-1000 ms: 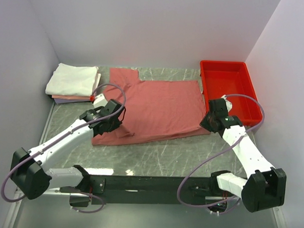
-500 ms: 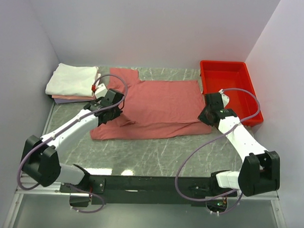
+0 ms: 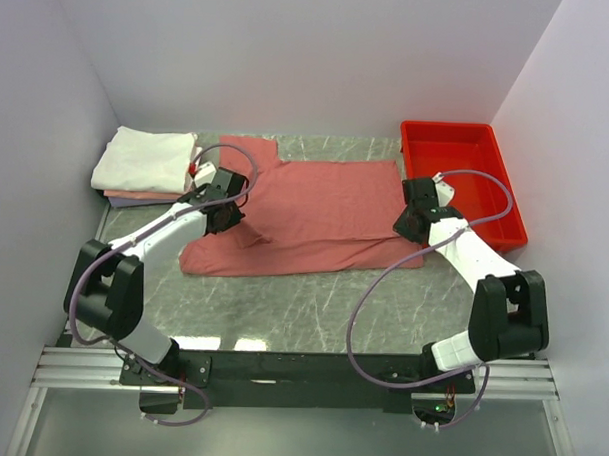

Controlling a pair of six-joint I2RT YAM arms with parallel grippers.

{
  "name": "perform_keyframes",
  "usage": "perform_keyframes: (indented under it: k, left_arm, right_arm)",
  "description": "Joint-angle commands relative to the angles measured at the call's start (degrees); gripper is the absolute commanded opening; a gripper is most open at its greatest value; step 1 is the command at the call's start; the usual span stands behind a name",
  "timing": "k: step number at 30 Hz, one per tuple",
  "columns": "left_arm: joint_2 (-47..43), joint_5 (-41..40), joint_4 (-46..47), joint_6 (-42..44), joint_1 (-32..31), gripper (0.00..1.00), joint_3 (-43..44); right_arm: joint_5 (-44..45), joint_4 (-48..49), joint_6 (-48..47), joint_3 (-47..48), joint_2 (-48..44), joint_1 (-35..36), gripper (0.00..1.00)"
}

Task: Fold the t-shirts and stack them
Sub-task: Fold the tshirt

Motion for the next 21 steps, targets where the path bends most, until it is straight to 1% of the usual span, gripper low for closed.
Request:
perform_keyframes:
  k: [1,3,4,5,6,8,9,10,13,16,17,19,21]
  left_arm:
    - [1.83,1.29,2.99,3.14,0.43,0.06,3.60]
    - [3.50,0.95,2.99,3.84,0.78,0.10,4.92]
    - [4.03,0.42,2.55,3.84,0.87,0.13,5.97]
    - [4.30,0.15,2.29,4.02,0.96,0.18,6.50]
    - [4.73,-0.02,2.02,4.11,1.13,0.41,6.94]
    - [4.65,-0.02,1.85,4.02,1.14,0.69,7.56]
    - [4.04,0.15,1.84,3.84,1.14,0.91,7.47]
    - [3.51,0.15,1.67,3.50,1.14,0.98,6.95]
    - [1.40,0.59,1.06,2.44,1.14,0.99,5.55]
    - [-1.06,1.20,0.79,0.95,1.14,0.99,2.56]
    - [-1.67,1.82,1.05,0.16,1.14,0.99,0.38]
    - [-4.04,3.31,2.28,-0.55,1.14,0.99,-2.27]
    - [-5.98,5.16,5.44,-1.08,1.14,0.99,-6.75]
  right_arm:
    - [3.85,2.18,0.68,3.68,1.39,-0.57,0.12]
    - [3.33,2.17,0.33,4.56,2.01,-0.65,0.23]
    - [2.89,1.91,0.16,5.09,2.18,-0.57,0.32]
    - [2.62,1.56,0.07,5.44,2.27,-0.57,0.46]
    - [2.18,1.47,0.07,5.44,2.10,-0.57,0.51]
    - [0.95,1.64,-0.02,4.92,0.79,-0.57,0.55]
    - [0.43,1.91,-0.46,4.66,0.08,-0.57,0.56]
    - [-0.53,2.00,-0.46,3.96,-0.71,-0.48,0.56]
    - [-2.47,2.35,-1.69,3.07,-3.61,0.13,0.61]
    - [-3.88,2.61,-2.57,1.67,-5.90,1.54,0.69]
    - [-4.67,3.31,-2.74,0.45,-6.60,3.02,0.76]
    - [-4.68,4.37,-3.27,-0.88,-6.78,4.79,0.80]
    - [-5.98,6.56,-3.89,-2.37,-5.47,7.34,0.84]
